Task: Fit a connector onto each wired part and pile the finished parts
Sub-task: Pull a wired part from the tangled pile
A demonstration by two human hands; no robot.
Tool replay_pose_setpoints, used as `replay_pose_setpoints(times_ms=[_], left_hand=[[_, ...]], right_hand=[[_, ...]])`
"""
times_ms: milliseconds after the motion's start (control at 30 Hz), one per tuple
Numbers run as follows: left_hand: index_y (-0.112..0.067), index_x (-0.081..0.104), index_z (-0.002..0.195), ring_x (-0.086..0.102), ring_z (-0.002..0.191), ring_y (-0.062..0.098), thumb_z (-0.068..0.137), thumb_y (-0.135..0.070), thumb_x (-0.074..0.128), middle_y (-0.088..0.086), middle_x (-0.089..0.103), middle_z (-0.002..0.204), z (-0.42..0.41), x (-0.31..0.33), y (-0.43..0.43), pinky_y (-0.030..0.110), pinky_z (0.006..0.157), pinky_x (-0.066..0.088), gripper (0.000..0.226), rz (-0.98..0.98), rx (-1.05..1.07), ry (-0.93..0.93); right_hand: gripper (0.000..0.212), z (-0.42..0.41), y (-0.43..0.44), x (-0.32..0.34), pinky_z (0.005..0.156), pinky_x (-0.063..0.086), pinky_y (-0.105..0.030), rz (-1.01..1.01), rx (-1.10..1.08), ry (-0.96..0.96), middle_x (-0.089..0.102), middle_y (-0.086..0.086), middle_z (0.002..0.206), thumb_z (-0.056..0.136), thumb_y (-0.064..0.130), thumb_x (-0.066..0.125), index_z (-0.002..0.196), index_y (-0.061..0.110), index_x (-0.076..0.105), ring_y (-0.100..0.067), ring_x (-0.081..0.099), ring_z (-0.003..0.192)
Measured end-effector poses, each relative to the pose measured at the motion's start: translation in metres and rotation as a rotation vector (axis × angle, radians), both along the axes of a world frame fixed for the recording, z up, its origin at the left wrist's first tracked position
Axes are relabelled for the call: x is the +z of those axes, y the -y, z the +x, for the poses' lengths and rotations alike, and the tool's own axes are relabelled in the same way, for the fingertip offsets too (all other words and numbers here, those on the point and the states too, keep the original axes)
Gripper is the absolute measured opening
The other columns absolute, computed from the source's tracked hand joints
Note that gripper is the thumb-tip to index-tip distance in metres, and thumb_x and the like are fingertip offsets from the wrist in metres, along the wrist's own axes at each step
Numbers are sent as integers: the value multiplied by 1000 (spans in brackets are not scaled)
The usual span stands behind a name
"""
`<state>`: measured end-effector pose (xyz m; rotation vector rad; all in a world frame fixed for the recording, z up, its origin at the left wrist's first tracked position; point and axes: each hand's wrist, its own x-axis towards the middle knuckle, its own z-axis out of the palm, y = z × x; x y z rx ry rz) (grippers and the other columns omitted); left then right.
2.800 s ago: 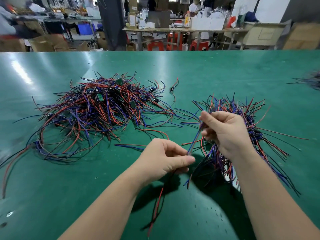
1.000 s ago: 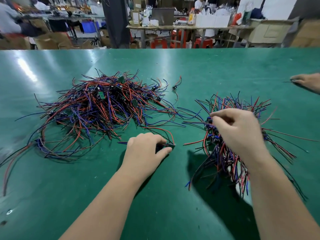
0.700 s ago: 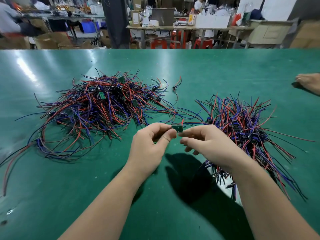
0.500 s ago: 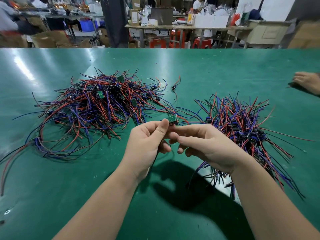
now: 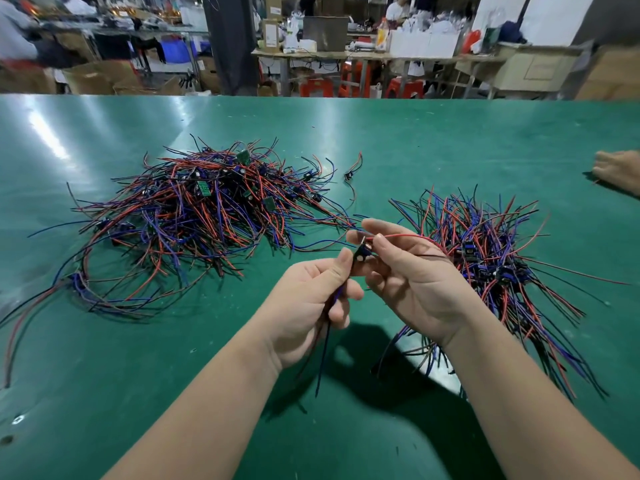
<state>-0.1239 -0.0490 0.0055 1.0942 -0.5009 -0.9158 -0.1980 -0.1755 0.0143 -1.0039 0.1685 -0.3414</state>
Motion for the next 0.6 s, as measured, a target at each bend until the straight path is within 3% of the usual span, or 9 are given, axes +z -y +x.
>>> replay_pose_setpoints(times_ms=[100, 267, 400, 500, 600], left_hand=[[-10, 65, 78, 25, 29, 2, 82, -40, 51, -6, 43, 44, -1, -1, -1, 13, 37, 28, 33, 11, -93, -55], [-12, 61, 74, 20, 30, 5, 84, -46, 47, -7, 30, 41, 3, -4, -1, 14, 40, 24, 38, 136, -128, 18], [-12, 64, 78, 27, 31, 7, 91, -50, 42, -3, 51, 51, 1, -7, 2, 14, 38, 24, 47, 282, -11, 236], [-12, 62, 84, 40, 34, 5, 87, -37, 59, 3, 68, 74, -4, -9, 3, 14, 35, 30, 26, 262, 112, 398], [-9, 66, 86, 43, 35, 2, 89, -20, 65, 5, 72, 78, -4, -11, 4, 12, 35, 33, 11, 251, 174, 433]], right_hand=[[20, 0, 0, -1, 58, 51, -17, -34, -31, 9, 73, -7, 85, 72, 11, 62, 85, 14, 77, -11, 60, 60], [19, 0, 2, -1, 46, 45, -17, -249, -221, -51, 66, -1, 61, 63, 16, 69, 81, 9, 69, -8, 54, 44], [15, 1, 7, -4, 40, 41, -16, -372, -327, -138, 64, 1, 54, 68, 14, 72, 80, 10, 65, -9, 52, 38], [12, 3, 7, -9, 39, 38, -16, -527, -347, -184, 61, 3, 48, 77, 4, 73, 81, 10, 64, -7, 51, 37], [12, 5, 6, -11, 39, 39, -16, -575, -364, -198, 62, 1, 49, 77, 3, 74, 77, 10, 63, -7, 52, 38]])
